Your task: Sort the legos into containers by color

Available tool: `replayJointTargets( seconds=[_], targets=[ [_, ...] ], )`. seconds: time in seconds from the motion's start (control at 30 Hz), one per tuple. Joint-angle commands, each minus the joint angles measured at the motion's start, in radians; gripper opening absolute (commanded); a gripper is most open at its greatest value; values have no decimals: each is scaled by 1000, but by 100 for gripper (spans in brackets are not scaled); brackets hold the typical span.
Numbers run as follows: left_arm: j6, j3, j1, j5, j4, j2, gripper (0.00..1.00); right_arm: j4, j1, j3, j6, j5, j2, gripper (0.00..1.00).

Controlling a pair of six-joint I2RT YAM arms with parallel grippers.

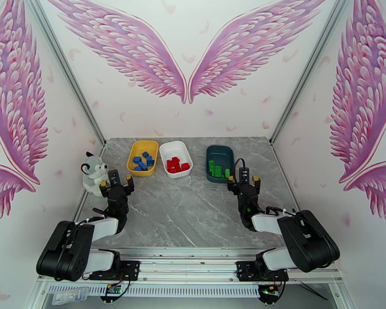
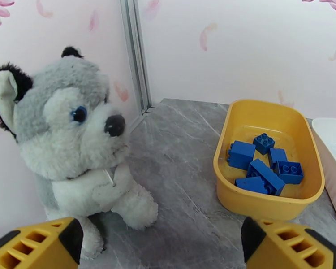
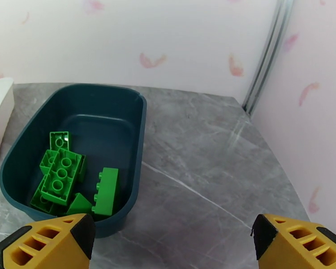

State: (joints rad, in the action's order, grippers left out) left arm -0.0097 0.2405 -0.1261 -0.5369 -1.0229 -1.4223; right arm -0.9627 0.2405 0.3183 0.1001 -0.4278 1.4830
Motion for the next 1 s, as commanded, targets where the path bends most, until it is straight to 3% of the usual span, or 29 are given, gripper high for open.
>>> replayJointTargets(
  seconds=[0.0, 0.07, 0.17, 0.2, 0.37, 0.5, 0.57, 0.97],
  targets=[
    [47, -52, 2, 57, -247, -85, 99, -143, -39, -56, -39, 104, 28, 99],
    [52, -42, 0, 83, -203, -79, 99, -207, -46, -81, -38, 138, 52, 99],
    [62, -58, 3, 111, -306, -157, 99, -407, -46, -130, -15, 162, 143, 100],
    [75, -66, -3, 110, -371, -189, 99, -359, -47, -124, -21, 164, 117, 99],
    [73, -21, -6, 91, -256, -157, 99, -118, -51, -13, -40, 131, 85, 99],
    [36, 77, 18, 85, -35, -130, 99, 48, -101, 59, -106, 133, 73, 100],
    [-1, 113, 53, 127, 67, -117, 99, 33, -103, 56, -106, 141, 77, 100],
    [-36, 116, 96, 181, 83, -112, 99, 38, -102, 55, -105, 141, 75, 99]
  ],
)
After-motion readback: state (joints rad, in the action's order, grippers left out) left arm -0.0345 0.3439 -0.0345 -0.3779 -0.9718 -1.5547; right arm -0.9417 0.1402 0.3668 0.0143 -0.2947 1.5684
